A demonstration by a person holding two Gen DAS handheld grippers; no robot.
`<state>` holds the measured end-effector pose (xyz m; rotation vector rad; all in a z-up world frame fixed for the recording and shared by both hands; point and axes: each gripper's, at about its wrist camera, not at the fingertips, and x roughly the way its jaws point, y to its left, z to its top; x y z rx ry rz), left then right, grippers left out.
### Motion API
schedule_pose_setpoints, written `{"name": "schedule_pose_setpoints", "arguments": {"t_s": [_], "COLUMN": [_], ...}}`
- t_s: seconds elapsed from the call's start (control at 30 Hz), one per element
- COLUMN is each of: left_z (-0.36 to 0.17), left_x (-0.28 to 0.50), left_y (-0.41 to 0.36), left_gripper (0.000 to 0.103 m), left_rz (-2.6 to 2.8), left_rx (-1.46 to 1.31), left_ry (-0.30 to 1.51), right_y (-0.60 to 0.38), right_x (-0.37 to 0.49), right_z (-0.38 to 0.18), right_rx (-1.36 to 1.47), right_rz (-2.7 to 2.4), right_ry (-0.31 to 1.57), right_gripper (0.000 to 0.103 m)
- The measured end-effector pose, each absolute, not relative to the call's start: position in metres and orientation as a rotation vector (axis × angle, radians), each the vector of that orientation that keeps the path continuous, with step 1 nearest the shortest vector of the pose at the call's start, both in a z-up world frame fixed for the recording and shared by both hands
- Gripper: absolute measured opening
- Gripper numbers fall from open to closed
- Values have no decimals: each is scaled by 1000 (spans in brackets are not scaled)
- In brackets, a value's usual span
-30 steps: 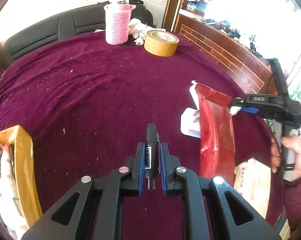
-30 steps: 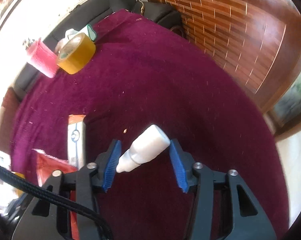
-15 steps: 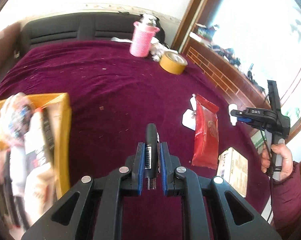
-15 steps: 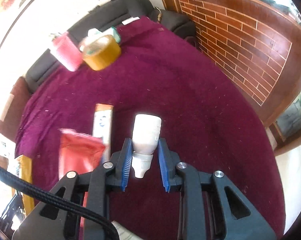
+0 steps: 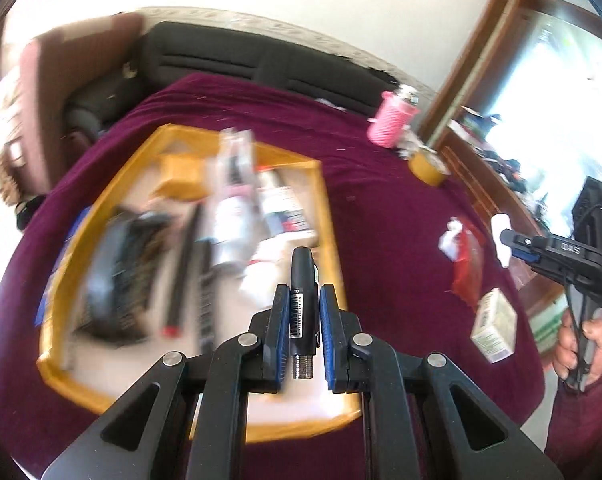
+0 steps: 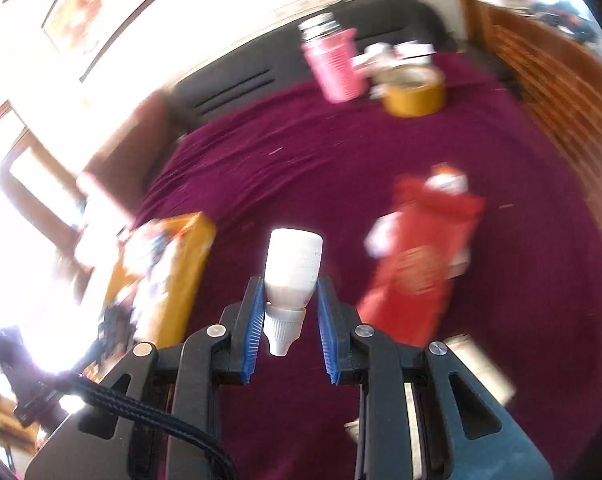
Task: Organize objects
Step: 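Carry the black item and white bottle into the tray and open both grippers, then move both grippers back toward the red packet and toothpaste box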
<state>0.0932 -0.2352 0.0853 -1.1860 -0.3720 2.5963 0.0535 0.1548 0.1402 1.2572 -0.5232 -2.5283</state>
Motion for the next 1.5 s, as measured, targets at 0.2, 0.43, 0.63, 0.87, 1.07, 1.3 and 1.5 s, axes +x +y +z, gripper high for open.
{"name": "schedule_pose_setpoints", "arguments": {"t_s": [0.2, 0.43, 0.63, 0.87, 1.07, 1.3, 1.5], "left_z": [63, 33, 28, 29, 37, 61, 71], "left_x": [102, 98, 97, 102, 110, 124, 129], "left_y": [-266, -282, -280, -280, -287, -286, -287], "left_gripper": [12, 12, 12, 12, 15, 45, 51], "left_rz": [2669, 2662, 2695, 2778, 2800, 2873, 2917], "left_rx": [-1254, -1339, -1309, -1275, -1245, -1132, -1097], "left_ry": [-388, -431, -425, -374, -396, -329, -300], "right_y": [75, -10, -63, -97, -110, -119, -116], "right_x": [54, 56, 53, 47, 43, 41, 42], "right_z": [119, 95, 74, 54, 46, 44, 43], "right_rx": [1304, 1362, 1415, 1472, 1496, 1506, 1523], "right_rz": [-2306, -2140, -2071, -2063, -2066, -2067, -2043], "right_ry": [-480, -377, -305, -236, -199, -176, -205], "right_gripper": [24, 24, 24, 24, 24, 24, 24]}}
